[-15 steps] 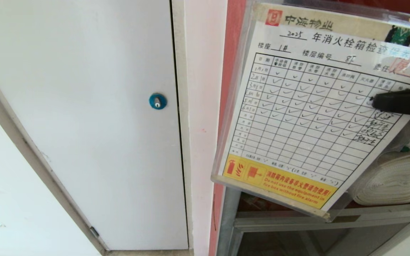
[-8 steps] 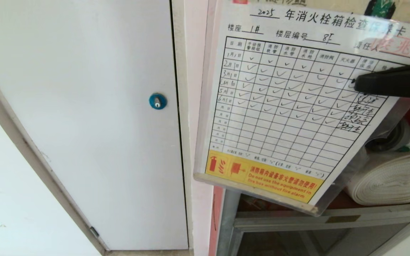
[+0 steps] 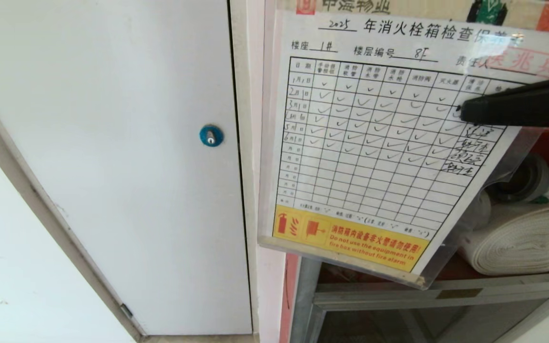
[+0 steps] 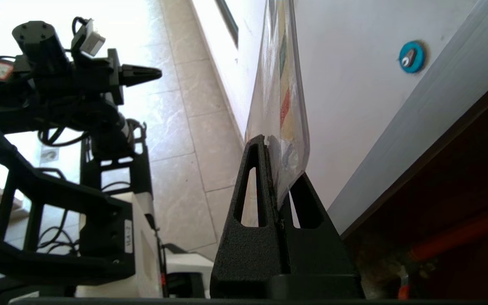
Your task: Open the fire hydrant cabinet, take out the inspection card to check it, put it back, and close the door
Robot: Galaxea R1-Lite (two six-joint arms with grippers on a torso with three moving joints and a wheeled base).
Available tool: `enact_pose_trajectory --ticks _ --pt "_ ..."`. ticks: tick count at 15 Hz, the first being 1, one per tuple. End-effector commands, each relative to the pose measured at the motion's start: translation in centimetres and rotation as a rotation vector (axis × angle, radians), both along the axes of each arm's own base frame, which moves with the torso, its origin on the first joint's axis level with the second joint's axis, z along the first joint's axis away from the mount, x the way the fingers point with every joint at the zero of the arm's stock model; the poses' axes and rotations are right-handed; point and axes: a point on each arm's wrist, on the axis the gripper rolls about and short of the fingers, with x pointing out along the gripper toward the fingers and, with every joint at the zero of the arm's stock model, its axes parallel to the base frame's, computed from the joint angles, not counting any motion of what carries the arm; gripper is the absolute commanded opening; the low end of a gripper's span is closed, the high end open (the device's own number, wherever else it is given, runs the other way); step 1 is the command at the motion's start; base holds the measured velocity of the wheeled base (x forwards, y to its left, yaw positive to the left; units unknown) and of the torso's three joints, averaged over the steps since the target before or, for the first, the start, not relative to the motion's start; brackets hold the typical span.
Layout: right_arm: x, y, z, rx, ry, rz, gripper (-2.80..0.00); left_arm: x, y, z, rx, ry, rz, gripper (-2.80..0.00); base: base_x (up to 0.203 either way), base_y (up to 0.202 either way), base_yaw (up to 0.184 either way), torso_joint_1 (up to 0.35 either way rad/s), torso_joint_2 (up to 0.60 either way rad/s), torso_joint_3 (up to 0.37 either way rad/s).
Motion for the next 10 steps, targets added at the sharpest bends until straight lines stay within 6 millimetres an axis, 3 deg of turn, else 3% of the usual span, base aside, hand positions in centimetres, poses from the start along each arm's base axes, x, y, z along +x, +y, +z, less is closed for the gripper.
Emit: enact_pose_trajectory --ticks 1,10 --pt "0.06 0.23 0.36 -0.005 0.003 0.012 -2.80 0.02 0.00 -0.04 -0.001 0.002 0.001 -2.80 0.000 0.000 0.000 0.000 0.00 0.000" --pt "0.12 1.07 -0.49 -0.087 0.040 0.060 -2.80 0.02 0.00 -0.03 -0.001 0.003 0.001 -2.80 0.000 0.000 0.000 0.000 0.00 0.000"
